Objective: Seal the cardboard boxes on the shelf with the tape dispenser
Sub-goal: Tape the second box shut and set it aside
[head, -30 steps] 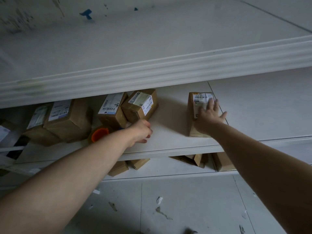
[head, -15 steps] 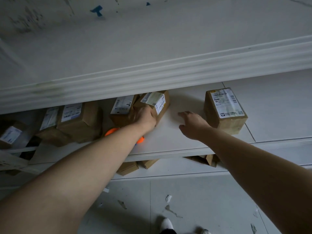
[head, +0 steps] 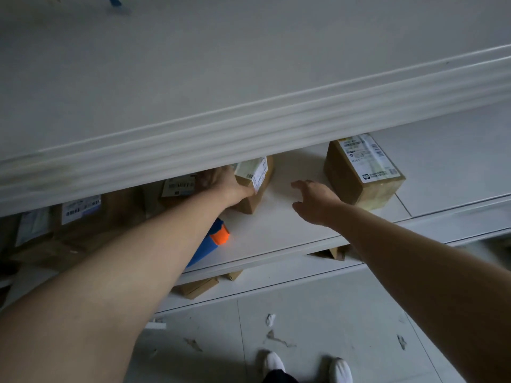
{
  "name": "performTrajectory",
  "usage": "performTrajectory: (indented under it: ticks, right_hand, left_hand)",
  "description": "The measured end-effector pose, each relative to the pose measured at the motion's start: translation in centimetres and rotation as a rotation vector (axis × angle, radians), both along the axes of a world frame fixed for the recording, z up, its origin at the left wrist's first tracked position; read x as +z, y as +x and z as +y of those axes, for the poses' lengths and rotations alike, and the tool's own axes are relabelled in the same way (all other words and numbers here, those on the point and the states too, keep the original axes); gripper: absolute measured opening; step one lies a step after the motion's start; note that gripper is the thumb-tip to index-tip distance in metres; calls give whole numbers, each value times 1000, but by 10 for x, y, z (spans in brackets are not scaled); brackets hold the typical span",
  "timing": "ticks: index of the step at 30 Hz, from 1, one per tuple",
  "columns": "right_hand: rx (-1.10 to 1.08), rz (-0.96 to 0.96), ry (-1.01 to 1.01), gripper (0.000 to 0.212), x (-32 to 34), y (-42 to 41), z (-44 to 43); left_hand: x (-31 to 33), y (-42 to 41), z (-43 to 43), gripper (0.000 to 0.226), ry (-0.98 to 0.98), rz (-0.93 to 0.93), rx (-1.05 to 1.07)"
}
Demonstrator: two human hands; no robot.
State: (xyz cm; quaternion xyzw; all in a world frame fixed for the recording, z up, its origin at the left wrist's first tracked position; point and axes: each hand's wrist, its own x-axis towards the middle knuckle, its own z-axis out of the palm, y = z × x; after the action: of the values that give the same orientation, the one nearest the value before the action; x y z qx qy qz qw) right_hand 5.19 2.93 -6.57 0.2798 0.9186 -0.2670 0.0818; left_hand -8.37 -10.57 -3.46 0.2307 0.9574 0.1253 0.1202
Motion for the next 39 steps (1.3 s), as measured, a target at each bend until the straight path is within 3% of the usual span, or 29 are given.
performTrajectory:
  ticks: [3,6,9,12,15,18,22,24,26,28,30,34,39]
  right_hand:
    - [-69,-38,-42,76,-2,9,4]
    - [-201,-23,-126,85,3,20,8]
    - [-243,11,-228,71,8,36,16]
    - [-174,-28,-291,41,8,52,17]
    - [-154,40,-412,48,5,63,16]
    - [-165,131,-610,59,7,71,16]
    - [-297,333,-791,36,15,73,18]
    - [-269,387,-787,31,20,73,17]
    - [-275,332,-831,50,20,72,17]
    - [-267,176,-890,66,21,74,17]
    - [-252,113,-968,60,18,77,18]
    - [-317,286,-979,50,12,77,24]
    - [-252,334,-1074,36,20,72,27]
  left_hand:
    - [-5,8,-5,109,-20,-27,-87]
    - [-4,22,-8,102,-51,6,-219]
    - [-2,45,-12,94,-63,-6,-312]
    - [-3,62,-17,96,-101,-37,-360]
    - [-5,79,-22,101,-7,-167,-212]
    - [-6,94,-25,109,260,-402,31]
    - [-3,109,-35,94,598,-570,369]
    - [-3,118,-40,76,596,-565,383]
    - [-5,128,-44,63,530,-543,344]
    - [-7,133,-46,68,545,-554,331]
    - [-5,138,-47,68,580,-556,318]
    - [0,137,-45,47,560,-522,334]
    - [15,135,-36,32,777,-822,478]
